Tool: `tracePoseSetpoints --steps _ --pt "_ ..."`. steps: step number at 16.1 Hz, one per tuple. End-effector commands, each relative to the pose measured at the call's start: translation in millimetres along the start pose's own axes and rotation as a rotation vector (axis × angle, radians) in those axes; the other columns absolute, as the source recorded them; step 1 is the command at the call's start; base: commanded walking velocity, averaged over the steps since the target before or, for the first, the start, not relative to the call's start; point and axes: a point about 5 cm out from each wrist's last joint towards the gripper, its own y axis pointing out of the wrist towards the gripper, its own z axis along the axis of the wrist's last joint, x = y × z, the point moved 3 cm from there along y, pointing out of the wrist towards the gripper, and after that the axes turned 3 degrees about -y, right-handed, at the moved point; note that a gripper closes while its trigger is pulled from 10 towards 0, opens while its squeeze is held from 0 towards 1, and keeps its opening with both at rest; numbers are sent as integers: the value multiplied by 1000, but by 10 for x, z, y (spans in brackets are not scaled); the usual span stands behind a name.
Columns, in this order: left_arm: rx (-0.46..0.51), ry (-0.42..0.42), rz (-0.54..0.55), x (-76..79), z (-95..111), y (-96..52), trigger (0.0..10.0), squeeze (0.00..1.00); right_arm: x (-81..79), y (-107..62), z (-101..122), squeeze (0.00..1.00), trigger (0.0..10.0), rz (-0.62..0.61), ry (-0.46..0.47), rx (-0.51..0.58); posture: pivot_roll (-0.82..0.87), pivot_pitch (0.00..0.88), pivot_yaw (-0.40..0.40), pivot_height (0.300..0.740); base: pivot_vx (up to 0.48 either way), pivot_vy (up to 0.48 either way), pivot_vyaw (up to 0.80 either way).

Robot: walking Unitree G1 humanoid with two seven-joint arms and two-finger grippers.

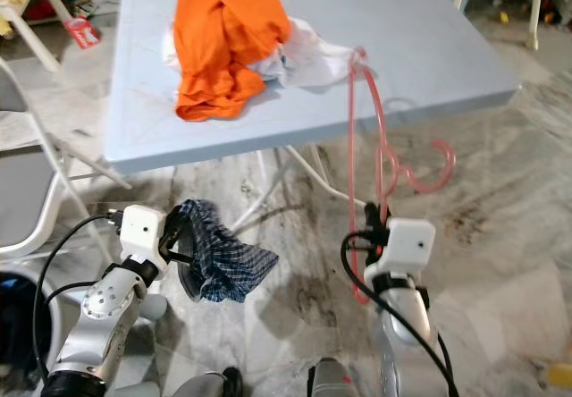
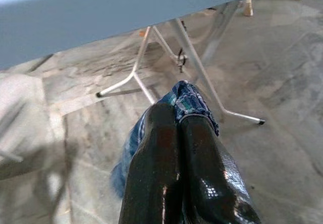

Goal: Hang hanger

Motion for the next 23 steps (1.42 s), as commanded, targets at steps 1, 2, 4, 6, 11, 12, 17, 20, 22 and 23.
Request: tracePoseSetpoints --steps 1,2,4,6,11,12,17,20,22,23 --pt "-23 -2 10 28 -98 -51 10000 0 28 -28 -94 0 10000 4 -4 -36 -65 199 -1 740 0 0 0" --pt "-19 -1 30 -5 -100 -65 10000 0 -28 6 -92 0 10000 33 -8 -35 -44 193 -22 740 0 0 0" --pt "-9 4 79 -95 -97 -97 10000 0 -134 86 -103 0 10000 87 -14 -39 -7 185 -54 740 0 0 0" --pt "6 18 121 -183 -82 -124 10000 0 -208 186 -114 0 10000 128 -21 -41 36 166 -106 740 0 0 0" --pt "4 30 111 -237 -91 -151 10000 0 -161 289 -109 0 10000 98 -35 -23 18 175 -51 740 0 0 0" --pt "12 31 95 -230 -69 -130 10000 0 -137 263 -120 0 10000 78 -30 -23 3 179 -31 740 0 0 0" --pt "-5 36 40 -176 -35 -6 10000 0 -58 122 -205 0 10000 8 2 -37 -26 186 11 740 0 0 0" --pt "-37 48 2 -150 -93 -12 10000 0 -33 108 -216 0 10000 -30 11 -27 -37 184 60 740 0 0 0" --pt "-45 59 -25 -122 -93 10 10000 0 -9 100 -230 0 10000 -63 31 -26 -39 182 86 740 0 0 0" --pt "-52 74 -49 -103 -76 50 10000 0 -4 80 -243 0 10000 -91 42 -23 -46 177 122 740 0 0 0"
